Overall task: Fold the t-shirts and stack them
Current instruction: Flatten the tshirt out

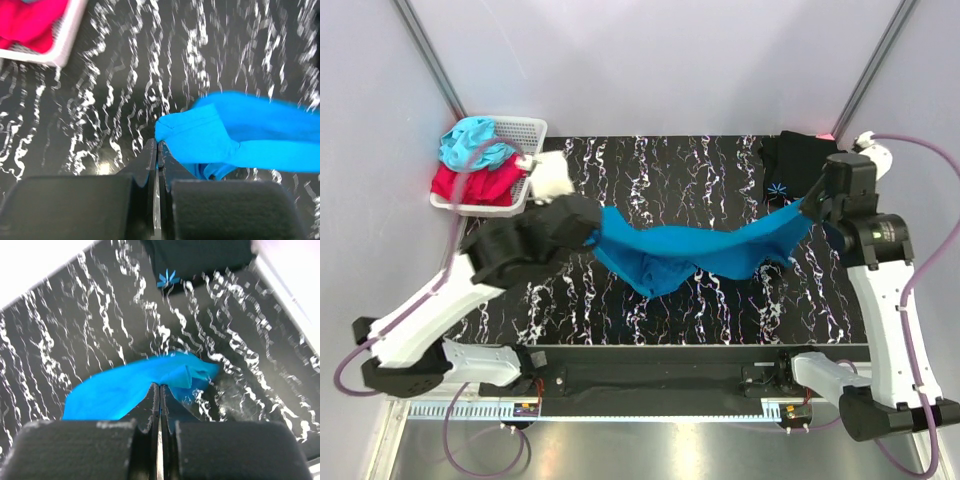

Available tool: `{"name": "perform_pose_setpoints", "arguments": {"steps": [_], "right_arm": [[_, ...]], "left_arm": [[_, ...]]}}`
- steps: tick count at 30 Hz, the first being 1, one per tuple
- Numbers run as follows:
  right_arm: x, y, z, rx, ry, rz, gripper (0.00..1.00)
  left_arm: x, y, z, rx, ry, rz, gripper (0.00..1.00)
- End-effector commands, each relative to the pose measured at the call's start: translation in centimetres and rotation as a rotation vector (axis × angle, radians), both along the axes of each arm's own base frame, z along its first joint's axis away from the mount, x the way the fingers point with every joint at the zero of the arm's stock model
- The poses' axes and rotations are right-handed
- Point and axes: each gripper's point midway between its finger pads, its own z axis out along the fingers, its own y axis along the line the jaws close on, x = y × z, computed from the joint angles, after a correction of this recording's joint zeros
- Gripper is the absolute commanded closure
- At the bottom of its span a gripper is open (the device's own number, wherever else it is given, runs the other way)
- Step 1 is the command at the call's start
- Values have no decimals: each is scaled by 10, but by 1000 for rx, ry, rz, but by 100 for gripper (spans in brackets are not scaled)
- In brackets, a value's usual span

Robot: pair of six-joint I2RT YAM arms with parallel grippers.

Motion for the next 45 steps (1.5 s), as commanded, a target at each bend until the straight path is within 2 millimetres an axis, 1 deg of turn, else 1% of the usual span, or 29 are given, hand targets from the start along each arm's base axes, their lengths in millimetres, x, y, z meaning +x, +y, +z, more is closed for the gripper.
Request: {"name": "perform_pose_setpoints", "arguments": {"steps": [1,3,4,6,7,9,10,11,12,13,15,16,18,19,23,26,27,29,32,34,37,38,39,40,41,42,43,44,45], "right_arm": [[-11,-15,39,-67,-67,-41,100],[-10,-15,45,-67,-70,-37,100],[-11,-15,57,-63,-98,-36,100],[-11,-15,68,-64,-118,-36,100],[-12,-15,78,-61,-143,-35,100],[-16,-16,88,-62,-163,-33,100],[-19,-16,99,-60,-190,-31,100],[-21,-16,104,-58,-202,-27,100],[-24,-16,109,-58,-211,-23,100],[-26,-15,120,-53,-239,-18,100],[-32,-14,128,-49,-251,-3,100],[-36,-14,140,-43,-278,-1,100],[-41,-13,145,-44,-282,13,100],[-47,-13,154,-40,-308,17,100],[-60,-8,163,-36,-332,61,100],[-66,-7,167,-40,-352,80,100],[-69,-6,169,-43,-363,86,100],[-63,-5,173,-51,-376,97,100],[-44,3,175,-53,-375,133,100],[-26,9,173,-47,-366,156,100],[0,21,171,-25,-356,192,100],[7,24,172,-18,-360,204,100],[19,26,165,-18,-335,204,100],[25,26,162,-19,-327,205,100],[30,29,161,-17,-325,212,100],[38,30,156,-14,-317,211,100],[41,30,153,-14,-306,211,100],[45,31,151,-15,-304,213,100],[49,31,148,-16,-293,212,100]], "left_arm": [[-6,58,50,-26,-130,115,100],[-10,75,65,-39,-166,144,100],[-11,81,71,-30,-179,147,100],[-15,93,87,-43,-220,165,100],[-16,97,91,-31,-229,165,100],[-20,105,104,-53,-257,169,100],[-21,107,109,-49,-266,161,100],[-23,110,115,-69,-280,152,100],[-24,111,119,-78,-289,144,100],[-24,111,125,-87,-304,133,100],[-28,113,137,-119,-325,113,100],[-28,114,142,-119,-333,103,100],[-31,115,153,-145,-350,84,100],[-32,115,156,-138,-354,68,100],[-40,111,168,-170,-384,-32,100],[-43,116,174,-171,-419,-45,100],[-42,118,180,-183,-442,-34,100],[-38,122,186,-138,-461,-12,100],[-26,121,198,-58,-484,50,100],[-17,115,205,-2,-493,65,100],[1,91,207,52,-492,67,100],[11,75,205,65,-482,46,100],[18,67,203,70,-473,32,100],[26,65,201,48,-469,32,100],[40,54,192,56,-441,22,100],[60,51,177,32,-389,25,100],[64,65,172,29,-371,76,100],[77,55,159,21,-329,39,100],[84,58,150,21,-301,49,100]]}}
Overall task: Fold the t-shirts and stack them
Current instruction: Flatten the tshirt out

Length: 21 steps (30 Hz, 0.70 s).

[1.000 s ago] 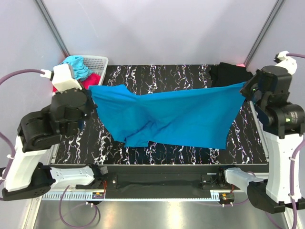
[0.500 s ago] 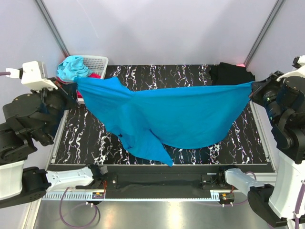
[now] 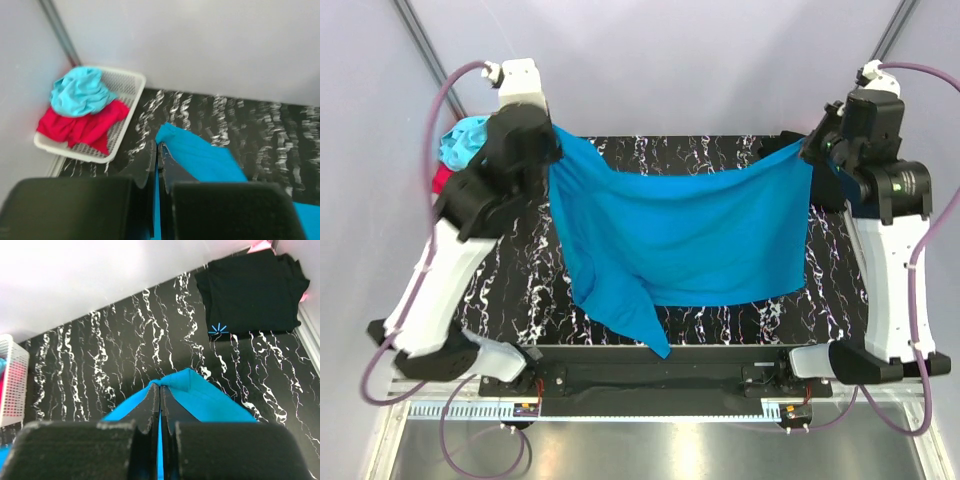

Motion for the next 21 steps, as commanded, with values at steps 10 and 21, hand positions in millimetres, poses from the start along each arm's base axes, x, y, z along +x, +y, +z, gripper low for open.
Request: {"name": "perform_pose_setpoints", "arguments": {"steps": [10,21], "right_arm": [[-24,1,44,-19,-153,48,100],[-105,-1,97,-33,-330,121,100]], "left_arm": [[-2,52,16,-166,-25,50,100],[-100,95,68,-206,-199,-64,100]]}}
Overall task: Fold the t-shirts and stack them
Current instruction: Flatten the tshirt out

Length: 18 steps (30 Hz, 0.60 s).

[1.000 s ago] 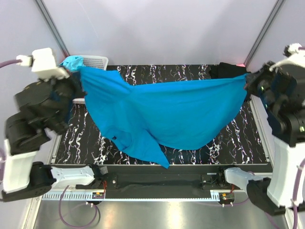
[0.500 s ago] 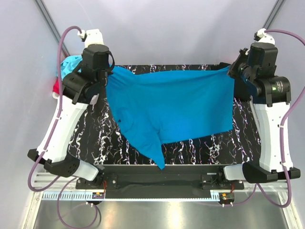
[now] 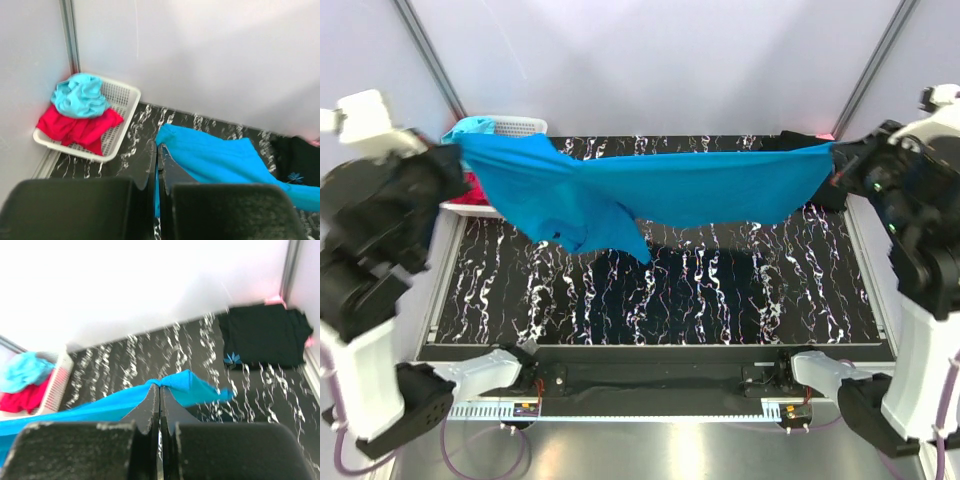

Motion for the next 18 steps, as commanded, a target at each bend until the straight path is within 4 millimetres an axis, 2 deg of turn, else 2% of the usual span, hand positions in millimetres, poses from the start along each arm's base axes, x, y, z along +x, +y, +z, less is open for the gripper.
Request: {"name": "perform_pose_setpoints", "arguments": {"steps": [1,3,6,8,10,11,12,13,14,15,16,17,18], "right_arm": [[-30,-2,34,-28,-113,28,100],[-36,-2,44,-22,-139,30,100],[-39,0,53,-10,-164,40,100],[-31,1,50,-2,-154,38,100],[-19,3,49,8,-152,34,100],[-3,5,34,7,-106,34,100],[9,7,30,13,-103,32,100],[26,8,17,22,-65,23,100],[44,10,-10,18,5,15,100],[59,12,-18,25,10,11,100],[79,14,-38,33,55,2,100],[96,16,-74,29,135,-6,100],[113,19,-86,37,137,-11,100]], "left_arm": [[-39,19,37,-23,-132,-33,100],[-50,25,49,-32,-168,-36,100],[-51,27,53,-30,-176,-31,100],[-43,26,50,-20,-157,-8,100],[-19,19,38,7,-98,29,100],[-6,13,28,26,-60,44,100],[16,8,14,59,-4,83,100],[30,2,4,80,34,98,100],[44,-3,-7,101,70,115,100],[72,-17,-32,147,145,130,100],[88,-24,-42,157,164,136,100],[104,-28,-55,160,192,149,100],[135,-48,-87,175,271,103,100]]}}
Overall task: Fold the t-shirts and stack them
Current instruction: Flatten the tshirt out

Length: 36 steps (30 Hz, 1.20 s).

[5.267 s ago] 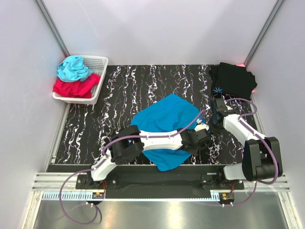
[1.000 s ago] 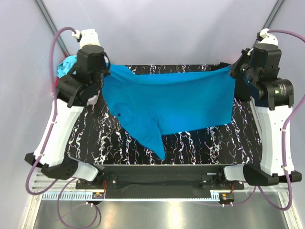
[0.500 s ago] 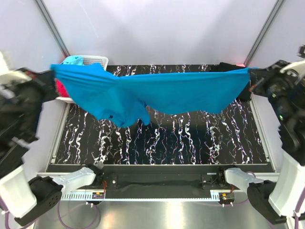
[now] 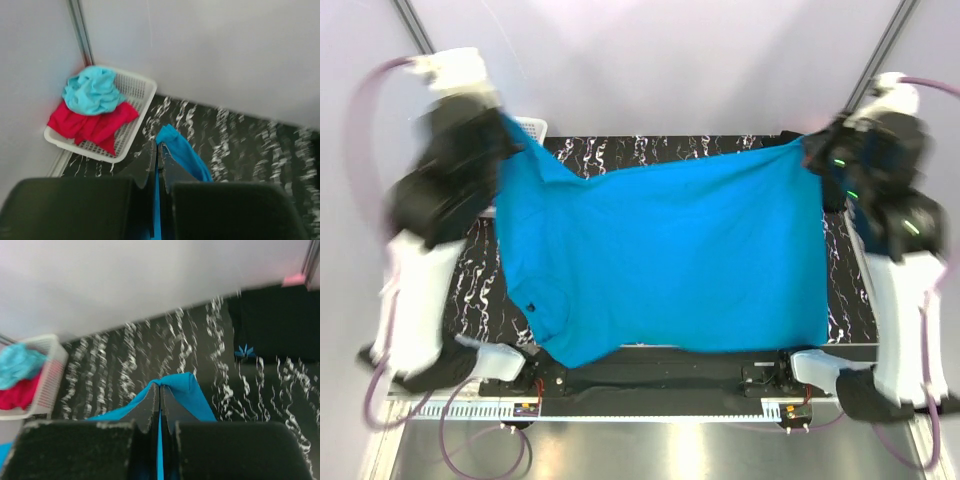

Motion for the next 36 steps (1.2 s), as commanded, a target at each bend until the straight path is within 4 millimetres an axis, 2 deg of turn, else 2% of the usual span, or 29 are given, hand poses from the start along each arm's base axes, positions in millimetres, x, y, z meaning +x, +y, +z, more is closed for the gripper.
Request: {"name": "perform_pose_setpoints", "arguments": {"steps": [1,2,3,4,5,6,7,8,9,10,11,12,13,14,16,17,22,24,25,29,30,32,33,34,35,36], "right_arm": [[84,7,-85,19,158,-51,100],[97,9,-119,20,225,-56,100],[112,14,-134,31,236,-48,100],[129,18,-177,38,325,-53,100],[139,20,-196,43,355,-53,100],[153,24,-209,47,357,-52,100],[167,26,-250,54,438,-65,100],[177,29,-262,55,457,-57,100],[188,31,-276,56,468,-63,100],[205,35,-299,59,511,-66,100],[214,37,-307,60,521,-64,100],[225,38,-314,65,522,-68,100],[244,40,-325,59,526,-77,100],[252,39,-330,54,530,-89,100],[274,37,-334,41,514,-115,100],[280,36,-333,37,506,-121,100],[316,26,-325,-17,465,-179,100],[320,16,-327,-45,476,-229,100],[328,18,-326,-44,464,-229,100],[339,20,-338,-50,492,-219,100],[341,21,-354,-50,517,-219,100],[343,28,-358,-40,524,-184,98],[343,34,-370,-31,547,-150,87],[342,36,-375,-28,559,-140,64],[338,40,-386,-27,584,-120,52],[339,42,-385,-25,577,-105,52]], "left_arm": [[87,-35,-84,68,213,25,100],[103,-36,-98,44,241,39,100],[128,-51,-132,53,315,20,100],[143,-56,-147,48,337,23,100],[167,-63,-180,43,399,41,100],[179,-70,-197,35,427,34,100],[191,-75,-213,28,452,36,100],[203,-80,-218,2,449,44,100],[220,-90,-254,12,507,37,100],[229,-95,-266,8,522,34,100],[243,-99,-285,5,535,48,100],[251,-100,-293,11,532,60,100],[258,-97,-301,11,534,77,100],[269,-91,-313,-1,534,114,100],[276,-79,-324,-27,539,154,100],[279,-65,-330,-41,540,199,100],[288,-11,-332,-54,496,357,100],[291,2,-331,-77,481,393,100],[294,11,-332,-95,470,413,100],[314,11,-334,-142,431,381,100],[322,7,-331,-152,404,356,100],[333,-6,-341,-127,419,263,100],[340,-10,-339,-132,397,238,95],[342,-13,-342,-129,397,213,85],[345,-16,-343,-128,383,191,46],[340,-18,-349,-119,409,171,35]]}}
